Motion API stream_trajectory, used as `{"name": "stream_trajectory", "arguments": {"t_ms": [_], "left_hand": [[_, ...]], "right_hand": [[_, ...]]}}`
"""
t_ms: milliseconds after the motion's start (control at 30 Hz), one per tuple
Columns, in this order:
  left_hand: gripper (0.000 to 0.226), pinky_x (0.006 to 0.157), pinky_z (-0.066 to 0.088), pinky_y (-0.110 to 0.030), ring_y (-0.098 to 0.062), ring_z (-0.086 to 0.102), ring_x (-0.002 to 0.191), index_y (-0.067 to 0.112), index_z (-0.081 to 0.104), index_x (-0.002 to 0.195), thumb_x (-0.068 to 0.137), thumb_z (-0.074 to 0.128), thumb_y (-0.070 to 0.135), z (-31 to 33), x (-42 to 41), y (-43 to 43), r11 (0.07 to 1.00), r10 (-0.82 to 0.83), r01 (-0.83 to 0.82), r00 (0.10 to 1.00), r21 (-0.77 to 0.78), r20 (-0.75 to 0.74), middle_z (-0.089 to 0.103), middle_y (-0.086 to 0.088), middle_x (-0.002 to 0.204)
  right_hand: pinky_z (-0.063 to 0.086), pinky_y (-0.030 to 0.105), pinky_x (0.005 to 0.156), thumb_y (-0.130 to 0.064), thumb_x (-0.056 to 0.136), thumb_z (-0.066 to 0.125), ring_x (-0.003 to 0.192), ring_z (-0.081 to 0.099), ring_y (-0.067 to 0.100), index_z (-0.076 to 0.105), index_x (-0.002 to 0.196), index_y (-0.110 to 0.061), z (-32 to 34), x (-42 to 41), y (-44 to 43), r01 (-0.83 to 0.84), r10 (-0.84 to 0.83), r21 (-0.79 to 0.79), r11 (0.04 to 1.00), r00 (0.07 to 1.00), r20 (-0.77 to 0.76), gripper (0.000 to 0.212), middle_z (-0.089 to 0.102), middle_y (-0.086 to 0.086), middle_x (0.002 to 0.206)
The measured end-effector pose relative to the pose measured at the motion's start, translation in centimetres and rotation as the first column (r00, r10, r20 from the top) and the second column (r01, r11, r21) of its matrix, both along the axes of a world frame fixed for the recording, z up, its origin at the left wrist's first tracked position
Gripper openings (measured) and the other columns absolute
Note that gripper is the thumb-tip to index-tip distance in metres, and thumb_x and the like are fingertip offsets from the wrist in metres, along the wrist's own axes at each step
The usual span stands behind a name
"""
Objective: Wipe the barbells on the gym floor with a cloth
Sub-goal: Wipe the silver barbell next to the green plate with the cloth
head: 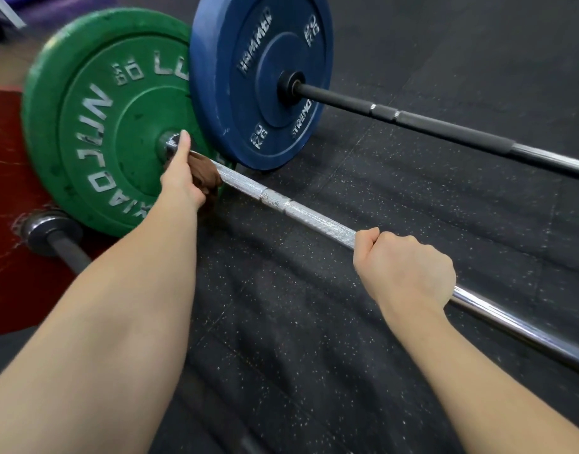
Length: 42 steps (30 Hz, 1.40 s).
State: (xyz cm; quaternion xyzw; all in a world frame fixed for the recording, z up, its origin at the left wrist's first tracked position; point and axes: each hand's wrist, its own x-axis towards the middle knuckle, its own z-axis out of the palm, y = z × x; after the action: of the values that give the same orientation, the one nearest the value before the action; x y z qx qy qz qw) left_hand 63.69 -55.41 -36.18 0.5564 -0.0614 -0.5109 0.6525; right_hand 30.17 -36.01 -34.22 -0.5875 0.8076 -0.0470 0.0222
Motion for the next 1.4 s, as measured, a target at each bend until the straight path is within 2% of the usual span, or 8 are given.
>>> {"name": "stream_trajectory", "arguments": {"t_ms": [133,333,467,600,767,967,1233,1400], "left_hand": [[0.077,0.104,0.052,-0.051,-0.026,0.064,0.125,0.017,0.07,0.114,0.052,0.1,0.052,0.8,-2.8,2.5,0.99,-0.139,0.138,0.99,-0.028,-0.036,0.07,0.0,0.129],[0.065,0.112,0.044,-0.046,-0.017,0.055,0.113,0.023,0.066,0.094,0.052,0.098,0.06,-1.1,-6.2,5.3,0.962,-0.268,0.251,0.945,-0.109,-0.187,0.059,0.002,0.116],[0.061,0.106,0.051,-0.054,-0.025,0.064,0.125,0.018,0.072,0.122,0.071,0.093,0.044,-1.5,-7.3,5.9,0.958,-0.269,0.234,0.931,-0.165,-0.245,0.067,-0.006,0.134],[0.039,0.093,0.059,-0.049,-0.027,0.073,0.101,0.011,0.072,0.106,0.081,0.087,0.036,-0.3,-6.2,4.6,0.978,-0.171,0.142,0.964,-0.152,-0.202,0.074,-0.007,0.109],[0.101,0.085,0.06,-0.06,-0.033,0.076,0.097,0.011,0.063,0.134,0.047,0.105,0.041,-0.7,-4.2,2.8,0.999,-0.01,0.003,0.99,-0.051,-0.143,0.076,-0.011,0.114],[0.058,0.098,0.056,-0.05,-0.022,0.073,0.103,0.019,0.075,0.103,0.06,0.095,0.051,-0.6,-6.8,5.0,0.988,-0.128,0.116,0.983,-0.098,-0.131,0.074,-0.002,0.117],[0.039,0.09,0.055,-0.024,-0.007,0.056,0.059,0.02,0.065,0.065,0.079,0.085,0.05,-1.1,-9.8,7.3,0.974,-0.228,0.219,0.935,-0.064,-0.27,0.06,0.008,0.067],[0.03,0.088,0.06,-0.035,-0.015,0.069,0.069,0.017,0.073,0.086,0.082,0.084,0.044,-0.7,-9.0,7.4,0.961,-0.265,0.238,0.938,-0.142,-0.224,0.07,0.002,0.08]], "right_hand": [[0.028,0.026,0.052,-0.037,0.101,0.017,0.047,0.039,0.021,0.062,0.071,-0.017,0.0,0.0,0.0,0.002,-0.002,-0.01,1.0,1.0,-0.003,0.057,0.05,0.001,0.057],[0.03,0.028,0.054,-0.037,0.1,0.016,0.049,0.038,0.022,0.057,0.069,-0.017,0.2,0.1,0.2,0.005,-0.005,-0.012,1.0,1.0,0.021,0.055,0.05,0.001,0.059],[0.03,0.029,0.054,-0.037,0.101,0.017,0.049,0.038,0.022,0.056,0.069,-0.017,0.3,0.1,0.2,0.001,-0.001,-0.014,1.0,1.0,0.015,0.054,0.049,0.002,0.059],[0.029,0.028,0.053,-0.038,0.101,0.017,0.049,0.037,0.022,0.057,0.071,-0.017,0.2,0.1,0.2,-0.001,0.001,-0.01,1.0,1.0,0.002,0.054,0.047,0.001,0.058],[0.03,0.028,0.054,-0.039,0.101,0.017,0.049,0.038,0.022,0.058,0.069,-0.017,0.1,0.1,0.1,0.005,-0.004,-0.017,1.0,1.0,0.01,0.056,0.048,0.001,0.058],[0.036,0.028,0.057,-0.038,0.1,0.017,0.049,0.04,0.022,0.062,0.071,-0.016,0.1,0.1,0.1,0.007,-0.007,-0.013,1.0,1.0,0.019,0.058,0.051,0.001,0.058],[0.031,0.027,0.054,-0.037,0.101,0.018,0.049,0.041,0.022,0.059,0.068,-0.016,0.1,0.1,0.1,0.001,-0.001,-0.014,1.0,1.0,0.005,0.058,0.051,0.002,0.057],[0.026,0.027,0.052,-0.037,0.102,0.019,0.048,0.038,0.022,0.056,0.066,-0.016,0.1,0.2,0.1,-0.002,0.001,-0.02,1.0,1.0,-0.009,0.055,0.048,0.002,0.056]]}}
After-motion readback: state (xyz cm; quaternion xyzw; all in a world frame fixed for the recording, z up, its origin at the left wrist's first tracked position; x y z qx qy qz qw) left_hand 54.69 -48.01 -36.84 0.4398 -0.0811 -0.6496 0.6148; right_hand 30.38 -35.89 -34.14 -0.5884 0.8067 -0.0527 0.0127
